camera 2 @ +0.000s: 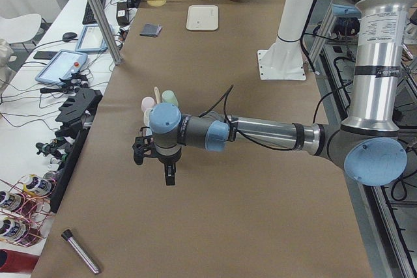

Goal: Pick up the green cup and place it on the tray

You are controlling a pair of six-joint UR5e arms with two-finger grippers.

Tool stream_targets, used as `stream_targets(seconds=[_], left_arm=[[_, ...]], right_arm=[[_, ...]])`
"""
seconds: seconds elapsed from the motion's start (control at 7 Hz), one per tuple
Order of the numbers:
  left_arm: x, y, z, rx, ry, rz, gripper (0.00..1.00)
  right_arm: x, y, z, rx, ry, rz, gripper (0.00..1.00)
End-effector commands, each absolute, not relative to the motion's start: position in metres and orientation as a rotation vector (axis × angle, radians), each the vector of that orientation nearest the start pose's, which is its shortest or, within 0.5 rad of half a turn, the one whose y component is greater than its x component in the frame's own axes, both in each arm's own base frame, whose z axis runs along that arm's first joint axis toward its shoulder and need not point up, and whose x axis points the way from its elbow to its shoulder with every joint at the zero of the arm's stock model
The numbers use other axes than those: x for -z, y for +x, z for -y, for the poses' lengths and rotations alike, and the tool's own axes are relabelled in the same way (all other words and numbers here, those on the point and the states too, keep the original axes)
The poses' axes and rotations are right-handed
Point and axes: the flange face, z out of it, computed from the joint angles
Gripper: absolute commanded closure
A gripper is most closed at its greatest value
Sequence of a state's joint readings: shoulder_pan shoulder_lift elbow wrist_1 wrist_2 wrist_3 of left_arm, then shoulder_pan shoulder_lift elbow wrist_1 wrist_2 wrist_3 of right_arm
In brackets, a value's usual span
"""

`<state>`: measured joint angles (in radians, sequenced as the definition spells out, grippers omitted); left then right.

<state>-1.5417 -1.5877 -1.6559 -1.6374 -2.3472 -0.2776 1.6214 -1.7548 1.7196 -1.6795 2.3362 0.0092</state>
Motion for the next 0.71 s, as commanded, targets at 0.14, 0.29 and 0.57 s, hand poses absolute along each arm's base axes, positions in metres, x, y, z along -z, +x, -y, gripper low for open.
stream_targets(seconds=[0.14,0.29,0.57], left_arm=[[-0.601,-0.048,0.509,0.169,0.038,-0.792,0.02],[-0.603,-0.048,0.509,0.170,0.035,-0.792,0.02],[-0.603,-0.048,0.508,0.171,0.033,-0.793,0.02]], right_arm=[[-0.679,0.084,0.398,-0.112,-0.120,0.770,0.00],[-0.676,0.084,0.401,-0.107,-0.113,0.772,0.00],[-0.640,0.051,0.433,-0.071,-0.086,0.774,0.01]])
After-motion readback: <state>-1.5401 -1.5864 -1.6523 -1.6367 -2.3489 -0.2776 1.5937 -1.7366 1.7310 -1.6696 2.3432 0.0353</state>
